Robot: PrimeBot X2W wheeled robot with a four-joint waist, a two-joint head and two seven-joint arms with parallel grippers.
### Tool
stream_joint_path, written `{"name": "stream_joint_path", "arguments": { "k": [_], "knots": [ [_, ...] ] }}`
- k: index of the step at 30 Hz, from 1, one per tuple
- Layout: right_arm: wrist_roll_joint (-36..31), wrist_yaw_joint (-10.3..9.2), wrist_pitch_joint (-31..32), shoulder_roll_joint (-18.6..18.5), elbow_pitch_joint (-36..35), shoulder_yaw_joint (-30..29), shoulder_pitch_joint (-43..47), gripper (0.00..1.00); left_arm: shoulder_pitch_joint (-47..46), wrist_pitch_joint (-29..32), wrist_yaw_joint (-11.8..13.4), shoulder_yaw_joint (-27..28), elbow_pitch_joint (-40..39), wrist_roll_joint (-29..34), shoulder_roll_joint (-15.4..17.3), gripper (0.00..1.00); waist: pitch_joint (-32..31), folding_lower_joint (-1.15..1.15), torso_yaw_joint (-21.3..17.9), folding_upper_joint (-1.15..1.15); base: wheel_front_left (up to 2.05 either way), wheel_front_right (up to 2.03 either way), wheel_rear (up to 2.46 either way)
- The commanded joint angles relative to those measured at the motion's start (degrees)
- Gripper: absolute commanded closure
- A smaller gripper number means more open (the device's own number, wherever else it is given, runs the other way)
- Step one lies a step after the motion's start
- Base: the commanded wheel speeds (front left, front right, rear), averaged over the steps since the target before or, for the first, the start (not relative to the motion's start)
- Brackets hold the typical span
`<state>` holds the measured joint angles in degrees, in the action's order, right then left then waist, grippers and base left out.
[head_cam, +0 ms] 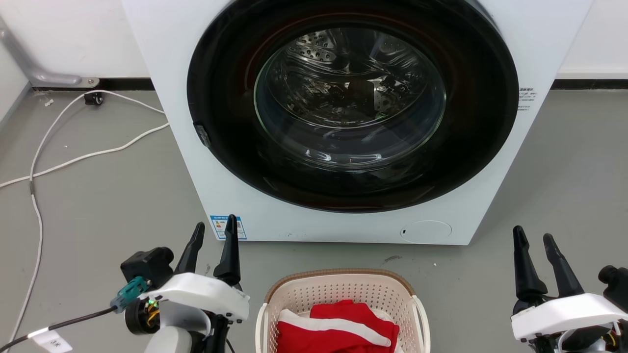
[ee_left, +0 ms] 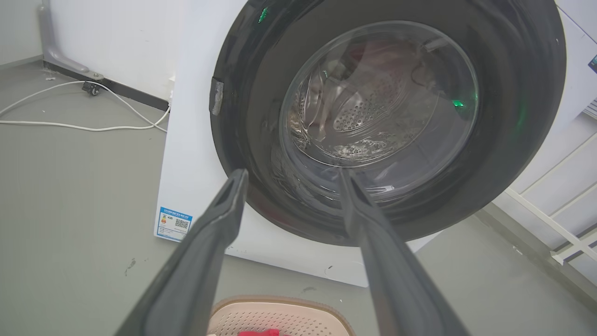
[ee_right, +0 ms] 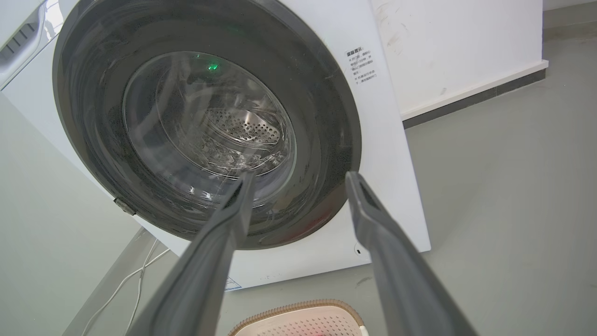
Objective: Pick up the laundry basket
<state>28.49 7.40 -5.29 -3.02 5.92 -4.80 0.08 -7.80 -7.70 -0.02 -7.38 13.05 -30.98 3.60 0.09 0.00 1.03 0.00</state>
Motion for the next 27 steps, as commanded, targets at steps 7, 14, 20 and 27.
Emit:
{"name": "stream_joint_path", "arguments": {
  "k": [7, 14, 20, 27],
  "knots": [
    [-6.3, 0.09, -0.7, 0.1, -1.5, 0.2, 0.3, 0.00, -2.1, -1.5, 1.3, -1.5, -0.1, 5.8, 1.0, 0.00, 0.0, 0.00, 0.1, 0.00, 0.00, 0.00, 0.00],
    [-10.5, 0.09, -0.8, 0.1, -1.9, 0.0, 0.8, 0.00, -2.7, -2.4, 2.3, -2.8, 0.3, 9.9, 1.3, 0.00, 0.0, 0.00, 0.3, 0.00, 0.00, 0.00, 0.00],
    [-13.9, 0.10, -1.1, 0.2, -2.3, 0.0, 0.9, 0.00, -2.9, -3.3, 3.1, -3.6, 0.6, 13.0, 1.6, 0.00, -0.1, 0.00, 0.4, 0.00, 0.00, 0.00, 0.00],
    [-17.3, 0.11, -1.4, 0.2, -3.3, 0.1, 1.4, 0.00, -3.3, -4.2, 3.9, -4.3, 0.9, 16.1, 1.6, 0.00, -0.1, 0.00, 0.6, 0.00, 0.00, 0.00, 0.00]
  ]
}}
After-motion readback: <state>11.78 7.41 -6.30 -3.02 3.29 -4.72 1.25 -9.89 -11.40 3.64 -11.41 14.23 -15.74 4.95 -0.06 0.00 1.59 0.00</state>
